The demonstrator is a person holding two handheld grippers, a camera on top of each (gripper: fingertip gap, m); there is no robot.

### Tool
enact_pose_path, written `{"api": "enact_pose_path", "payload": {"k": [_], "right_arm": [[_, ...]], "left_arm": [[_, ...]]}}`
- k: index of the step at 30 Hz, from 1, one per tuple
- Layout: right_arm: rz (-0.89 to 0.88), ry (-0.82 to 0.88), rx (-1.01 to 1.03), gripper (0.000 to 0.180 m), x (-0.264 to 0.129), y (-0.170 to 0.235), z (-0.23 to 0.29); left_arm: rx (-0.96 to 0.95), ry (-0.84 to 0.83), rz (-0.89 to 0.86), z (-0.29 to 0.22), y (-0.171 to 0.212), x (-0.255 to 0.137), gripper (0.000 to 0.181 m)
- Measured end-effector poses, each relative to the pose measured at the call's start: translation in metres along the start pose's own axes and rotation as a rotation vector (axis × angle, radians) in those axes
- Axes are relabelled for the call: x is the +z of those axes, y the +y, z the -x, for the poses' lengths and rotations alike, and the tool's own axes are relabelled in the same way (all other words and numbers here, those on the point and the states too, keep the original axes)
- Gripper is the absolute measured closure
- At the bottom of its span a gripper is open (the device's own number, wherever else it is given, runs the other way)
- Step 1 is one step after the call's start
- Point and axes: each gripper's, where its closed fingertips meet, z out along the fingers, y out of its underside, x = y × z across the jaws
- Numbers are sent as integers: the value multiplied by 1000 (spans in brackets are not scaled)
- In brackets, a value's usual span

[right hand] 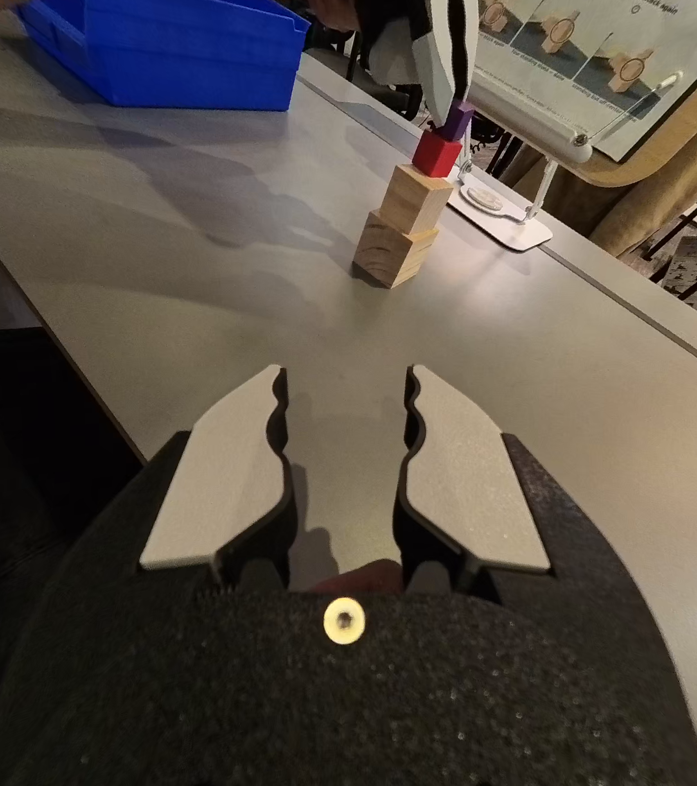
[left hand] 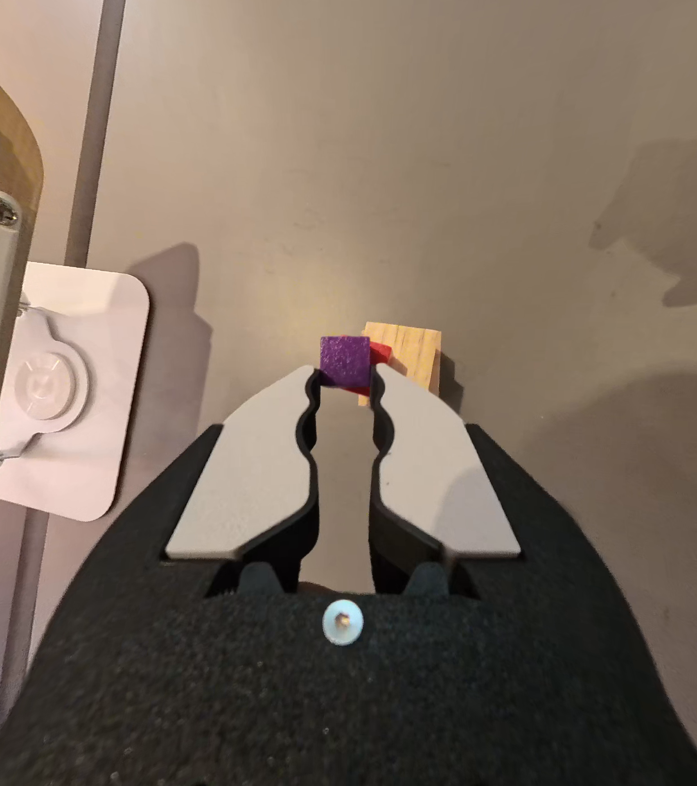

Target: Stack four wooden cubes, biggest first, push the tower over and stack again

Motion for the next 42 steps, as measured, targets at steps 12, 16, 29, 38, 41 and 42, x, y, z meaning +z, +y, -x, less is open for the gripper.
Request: {"api": "enact_pose_path", "payload": {"k": [12,16,29,38,41,42], "right_arm": [[6,8,6,127,0,1,-2],[29,43,40,128,-1,3,-10],[110,109,140,128,17,5,-17],[129,119,88,129,24,-2,-11],[133,113,74,129,29,-6,-10],[132,113,66,129,31,-8,-10]], "left_arm": [[-62,-90,-202,-15,-12,-38,130],[-353,-469,-402,-27,15,-75,119],[-669,-783,-354,-151,137,-72,123],[-698,-687,-382,-160,132,-65,124],[-694,-677,-391,-159,129,-65,124],[-692,-673,-389,-159,128,-64,124]]}}
